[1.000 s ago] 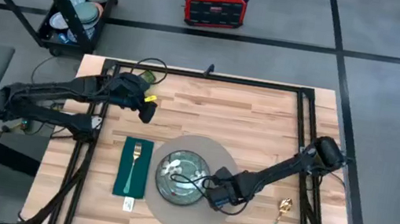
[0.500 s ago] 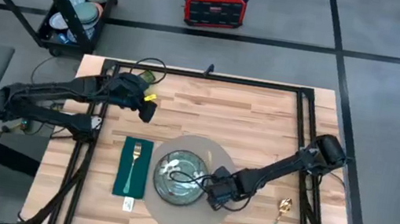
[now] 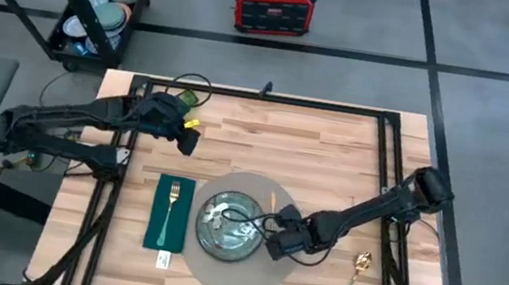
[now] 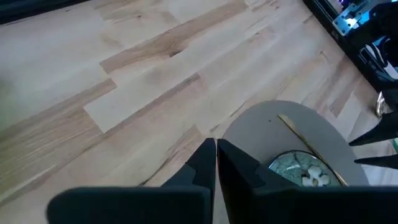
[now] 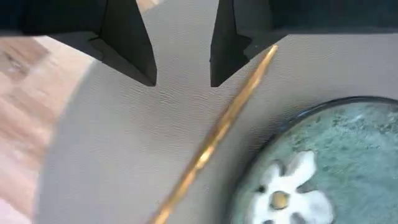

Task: Set table place
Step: Put the green spoon on the gray tablemat to the right of the gold table knife

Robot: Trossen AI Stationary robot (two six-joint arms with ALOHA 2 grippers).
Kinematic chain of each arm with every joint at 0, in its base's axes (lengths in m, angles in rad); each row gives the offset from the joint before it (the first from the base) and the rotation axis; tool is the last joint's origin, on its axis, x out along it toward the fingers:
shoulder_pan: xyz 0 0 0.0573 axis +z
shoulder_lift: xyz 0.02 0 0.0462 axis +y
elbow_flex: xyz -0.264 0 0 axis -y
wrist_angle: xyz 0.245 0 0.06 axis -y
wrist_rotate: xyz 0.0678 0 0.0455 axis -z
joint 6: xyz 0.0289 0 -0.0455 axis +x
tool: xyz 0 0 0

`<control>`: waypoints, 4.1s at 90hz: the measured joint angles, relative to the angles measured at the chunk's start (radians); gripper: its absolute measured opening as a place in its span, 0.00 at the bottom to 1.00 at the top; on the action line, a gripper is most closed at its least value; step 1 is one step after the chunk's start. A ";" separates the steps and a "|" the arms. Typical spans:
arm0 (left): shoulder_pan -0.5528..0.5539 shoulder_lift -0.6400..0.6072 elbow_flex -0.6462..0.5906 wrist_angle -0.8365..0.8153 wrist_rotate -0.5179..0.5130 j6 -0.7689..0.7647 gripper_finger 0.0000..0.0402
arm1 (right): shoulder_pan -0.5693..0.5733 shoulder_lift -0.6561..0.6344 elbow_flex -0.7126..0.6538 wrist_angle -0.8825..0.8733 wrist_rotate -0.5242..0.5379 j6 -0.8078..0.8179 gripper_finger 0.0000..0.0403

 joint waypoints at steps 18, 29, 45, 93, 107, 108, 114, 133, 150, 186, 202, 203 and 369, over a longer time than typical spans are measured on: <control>0.000 0.000 0.000 -0.002 0.000 0.004 0.00 | 0.070 -0.040 0.000 -0.247 -0.055 0.401 0.30; 0.000 0.000 0.000 -0.002 -0.001 0.042 0.00 | 0.189 -0.061 0.000 -0.275 -0.076 0.715 0.30; 0.000 0.000 0.000 -0.001 0.001 0.081 0.00 | 0.297 -0.032 0.009 -0.267 -0.303 0.856 0.30; 0.000 0.000 0.000 -0.004 0.108 0.102 0.00 | 0.323 0.027 0.032 -0.459 -0.571 0.924 0.29; 0.000 0.000 0.000 -0.005 0.114 0.103 0.00 | 0.310 0.028 -0.050 -0.300 -0.597 0.929 0.29; 0.000 0.000 0.000 -0.006 0.114 0.103 0.00 | 0.309 0.029 -0.056 -0.290 -0.603 0.929 0.29; 0.000 0.000 0.000 -0.012 0.114 0.103 0.00 | 0.308 0.045 -0.068 -0.276 -0.617 0.933 0.27; 0.000 0.000 0.000 -0.011 0.114 0.104 0.00 | 0.334 0.044 -0.017 -0.365 -0.614 0.931 0.10; 0.000 0.000 0.000 -0.009 0.113 0.138 0.00 | 0.380 0.042 -0.001 -0.454 -0.644 0.927 0.01; 0.000 0.000 0.000 -0.010 0.112 0.079 0.00 | 0.352 0.036 -0.243 -0.066 -0.662 0.922 0.00; 0.000 0.000 0.000 -0.009 0.112 0.077 0.00 | 0.266 0.033 -0.305 -0.028 -0.656 0.899 0.00; 0.000 0.000 0.000 -0.010 0.112 0.077 0.00 | 0.261 0.031 -0.308 -0.029 -0.655 0.896 0.00; -0.010 0.000 0.000 0.012 0.108 0.204 0.00 | -0.172 -0.320 -0.208 -0.341 0.126 0.362 0.13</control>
